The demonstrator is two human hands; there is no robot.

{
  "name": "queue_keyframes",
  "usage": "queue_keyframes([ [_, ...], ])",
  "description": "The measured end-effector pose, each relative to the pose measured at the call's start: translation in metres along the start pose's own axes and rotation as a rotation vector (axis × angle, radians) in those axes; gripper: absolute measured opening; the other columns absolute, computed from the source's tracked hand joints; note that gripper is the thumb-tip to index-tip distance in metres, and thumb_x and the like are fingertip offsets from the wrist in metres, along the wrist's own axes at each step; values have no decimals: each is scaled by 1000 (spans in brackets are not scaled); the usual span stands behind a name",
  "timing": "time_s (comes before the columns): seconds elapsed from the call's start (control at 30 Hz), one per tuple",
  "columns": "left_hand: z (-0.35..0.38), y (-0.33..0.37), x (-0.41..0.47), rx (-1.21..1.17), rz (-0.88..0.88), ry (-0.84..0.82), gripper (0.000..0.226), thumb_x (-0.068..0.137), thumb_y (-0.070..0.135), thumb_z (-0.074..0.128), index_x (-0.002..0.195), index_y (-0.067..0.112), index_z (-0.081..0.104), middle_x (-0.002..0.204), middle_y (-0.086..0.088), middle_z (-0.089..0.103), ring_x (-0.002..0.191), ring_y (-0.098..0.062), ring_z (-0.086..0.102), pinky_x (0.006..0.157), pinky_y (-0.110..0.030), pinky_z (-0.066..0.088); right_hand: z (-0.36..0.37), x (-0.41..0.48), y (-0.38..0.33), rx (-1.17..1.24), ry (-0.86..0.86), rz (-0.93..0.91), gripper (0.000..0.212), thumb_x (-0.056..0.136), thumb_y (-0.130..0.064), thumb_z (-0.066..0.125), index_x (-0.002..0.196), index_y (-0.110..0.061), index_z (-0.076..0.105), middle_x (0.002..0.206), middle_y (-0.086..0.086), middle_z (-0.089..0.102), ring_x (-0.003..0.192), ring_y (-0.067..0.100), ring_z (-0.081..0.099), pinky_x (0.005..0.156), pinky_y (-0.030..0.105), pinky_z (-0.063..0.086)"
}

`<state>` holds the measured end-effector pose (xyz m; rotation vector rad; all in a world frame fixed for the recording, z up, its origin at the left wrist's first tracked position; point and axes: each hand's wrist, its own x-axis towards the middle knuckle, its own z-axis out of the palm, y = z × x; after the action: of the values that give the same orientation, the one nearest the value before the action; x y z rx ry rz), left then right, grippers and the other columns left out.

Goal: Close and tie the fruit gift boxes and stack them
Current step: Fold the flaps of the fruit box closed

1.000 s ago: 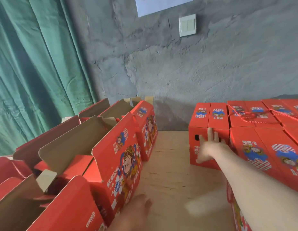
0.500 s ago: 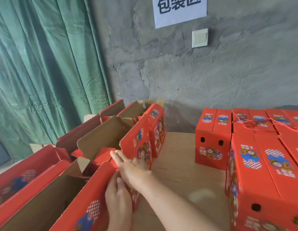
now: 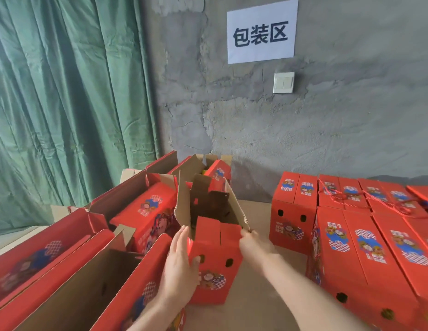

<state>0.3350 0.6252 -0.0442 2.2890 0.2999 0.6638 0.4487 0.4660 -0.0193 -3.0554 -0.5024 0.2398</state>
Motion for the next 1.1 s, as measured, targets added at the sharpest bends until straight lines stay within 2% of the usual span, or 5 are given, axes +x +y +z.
queue_keyframes([
  [0.13,4,12,2,90,190,195,94,74,-7,67,150,20,18,146,-8,23,132,-26,28,108,-38,28,3,-4,44,-187,170,-319,29,98,-13,46,120,1,58,118,14,59,107,31,59,86,35,50],
  [0.3,1,32,40,897,483,-156,87,87,2,46,149,41,-2,156,4,-25,131,-28,-42,90,-53,-41,-10,-27,71,-168,192,-272,30,93,-17,50,121,-6,54,120,13,57,105,29,59,87,34,48],
  [0.47,14,60,57,852,542,-303,55,87,-1,46,135,23,36,147,-1,37,140,-24,27,116,-40,6,8,-53,47,12,-1,-287,89,77,-37,67,149,-30,15,156,10,13,122,37,51,94,39,46],
  [0.57,19,71,46,483,360,-246,56,86,-7,48,136,19,41,143,1,44,120,-23,51,95,-34,43,17,-66,1,550,37,-267,38,83,-48,65,108,-20,59,111,2,63,112,28,59,79,22,45],
  [1.1,-54,86,-82,215,36,-312,81,93,33,57,151,8,7,158,-13,5,144,-31,13,114,-41,20,33,-238,48,402,348,25,33,97,-30,50,81,-4,61,92,16,69,87,32,64,66,33,40],
])
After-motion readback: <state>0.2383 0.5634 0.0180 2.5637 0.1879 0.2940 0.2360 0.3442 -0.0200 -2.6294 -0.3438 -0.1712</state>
